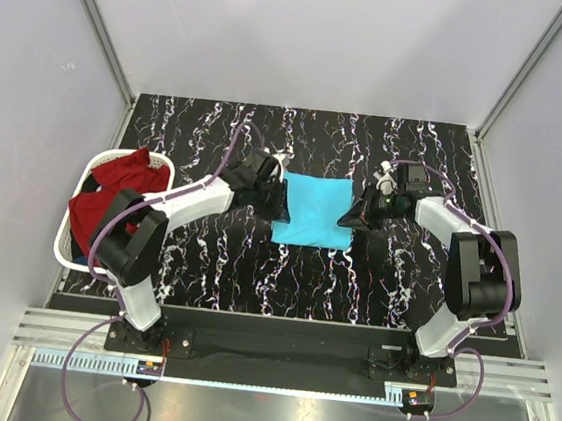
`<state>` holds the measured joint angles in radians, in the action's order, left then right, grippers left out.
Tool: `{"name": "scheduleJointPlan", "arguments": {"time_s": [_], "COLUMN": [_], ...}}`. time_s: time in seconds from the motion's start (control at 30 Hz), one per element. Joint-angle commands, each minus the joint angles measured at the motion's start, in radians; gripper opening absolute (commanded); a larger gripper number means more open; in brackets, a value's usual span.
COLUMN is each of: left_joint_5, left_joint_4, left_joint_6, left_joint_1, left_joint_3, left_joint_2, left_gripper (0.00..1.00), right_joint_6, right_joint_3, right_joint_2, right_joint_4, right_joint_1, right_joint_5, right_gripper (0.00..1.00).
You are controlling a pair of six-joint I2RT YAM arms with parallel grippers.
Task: Fold and stack the t-shirts
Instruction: Fold the tshirt
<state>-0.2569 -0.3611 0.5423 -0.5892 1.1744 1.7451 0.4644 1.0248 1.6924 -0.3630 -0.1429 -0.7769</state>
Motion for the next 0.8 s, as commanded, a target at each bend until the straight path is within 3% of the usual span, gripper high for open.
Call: {"name": "scheduleJointPlan", "arguments": {"time_s": [0.0, 0.27, 0.6, 0.77], "left_joint_5": [-0.036, -0.019, 0.028, 0.022], "left_joint_4": [0.016, 0.031, 0.002, 0.01], "left_joint_6": [-0.013, -0.031, -0.051, -0.044], "left_joint_1": [0.018, 0.072, 0.097, 0.095], "left_joint_3": [0.065, 0.031, 0.018, -0.021], "left_joint_2": [-0.01, 0.119, 0.047, 0.048], "left_gripper": [0.25, 0.21, 0.22, 0.22], "right_joint_6": [0.011, -0.004, 0.028, 0.016], "right_joint_3": [-0.028, -0.08, -0.048, -0.052], "right_joint_2": [0.035, 0.075, -0.046, -0.005], "right_joint_4": [-0.007, -0.008, -0.063, -0.06], "right_joint_1": [0.0, 0.0, 0.0, 0.0], "right_joint_5": [0.041, 0.194, 0.295, 0.303], "right_gripper": [0.13, 0.13, 0.18, 0.18]}}
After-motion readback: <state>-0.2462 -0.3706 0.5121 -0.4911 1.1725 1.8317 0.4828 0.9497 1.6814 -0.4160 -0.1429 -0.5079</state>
